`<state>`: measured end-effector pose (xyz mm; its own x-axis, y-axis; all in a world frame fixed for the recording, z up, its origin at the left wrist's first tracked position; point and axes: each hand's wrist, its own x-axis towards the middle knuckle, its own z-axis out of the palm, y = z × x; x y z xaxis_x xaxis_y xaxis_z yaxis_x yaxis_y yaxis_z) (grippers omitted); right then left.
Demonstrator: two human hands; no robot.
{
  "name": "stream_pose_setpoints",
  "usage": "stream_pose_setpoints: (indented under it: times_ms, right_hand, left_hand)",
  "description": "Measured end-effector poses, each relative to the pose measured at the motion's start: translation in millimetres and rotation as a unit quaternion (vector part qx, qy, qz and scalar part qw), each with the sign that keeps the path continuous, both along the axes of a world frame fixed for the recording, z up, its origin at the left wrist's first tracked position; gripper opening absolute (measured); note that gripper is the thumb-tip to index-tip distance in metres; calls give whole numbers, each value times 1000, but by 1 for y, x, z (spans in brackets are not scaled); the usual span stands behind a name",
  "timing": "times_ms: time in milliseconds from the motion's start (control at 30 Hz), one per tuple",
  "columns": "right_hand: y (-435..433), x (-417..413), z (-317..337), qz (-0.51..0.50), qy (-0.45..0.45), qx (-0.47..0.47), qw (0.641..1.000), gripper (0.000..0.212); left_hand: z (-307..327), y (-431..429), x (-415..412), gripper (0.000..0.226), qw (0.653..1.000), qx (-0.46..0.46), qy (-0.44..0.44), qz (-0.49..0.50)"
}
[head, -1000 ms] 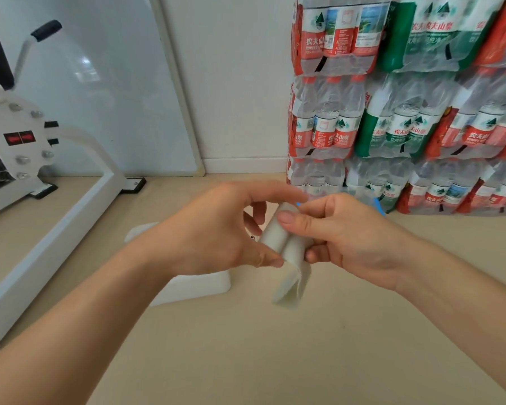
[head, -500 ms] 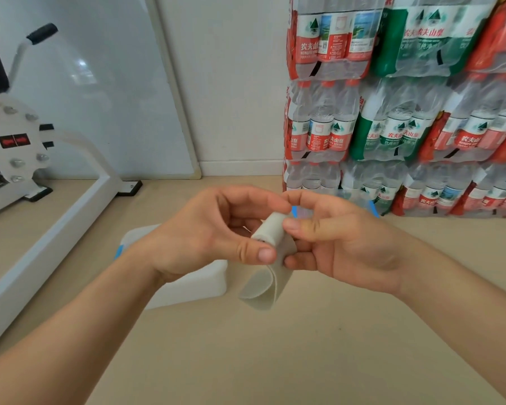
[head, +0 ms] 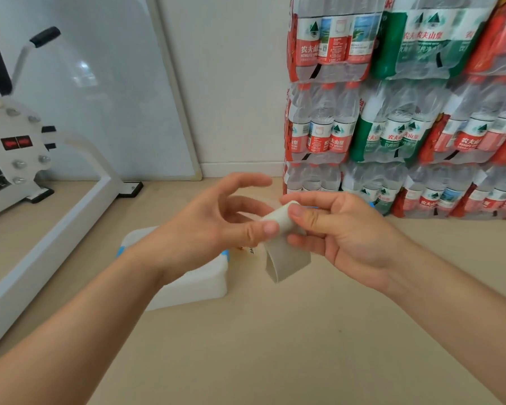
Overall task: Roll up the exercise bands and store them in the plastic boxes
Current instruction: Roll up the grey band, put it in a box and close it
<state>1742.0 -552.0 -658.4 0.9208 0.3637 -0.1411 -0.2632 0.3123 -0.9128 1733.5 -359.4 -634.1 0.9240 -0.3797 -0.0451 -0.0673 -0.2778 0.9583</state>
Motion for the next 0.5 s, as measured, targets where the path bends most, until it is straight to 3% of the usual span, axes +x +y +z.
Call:
stream_pose_setpoints:
  times_ms: [67,167,333,500]
  right_hand:
    - [1,1,0,-29,1,19,999,43]
    - [3,0,-1,-52,-6,16,998,39]
    - [0,-2,0,-30,-30,-71,997,19]
    - [-4,0,2,9,-26,-105,994,21]
  left_hand:
    - [-3,-3,0,39,999,20,12,31]
    - [-7,-8,-1,36,998,-4,26,63]
    - [-11,-8,1,24,994,-28,32,105]
    - [-12,-8,2,22,994,-42,42,96]
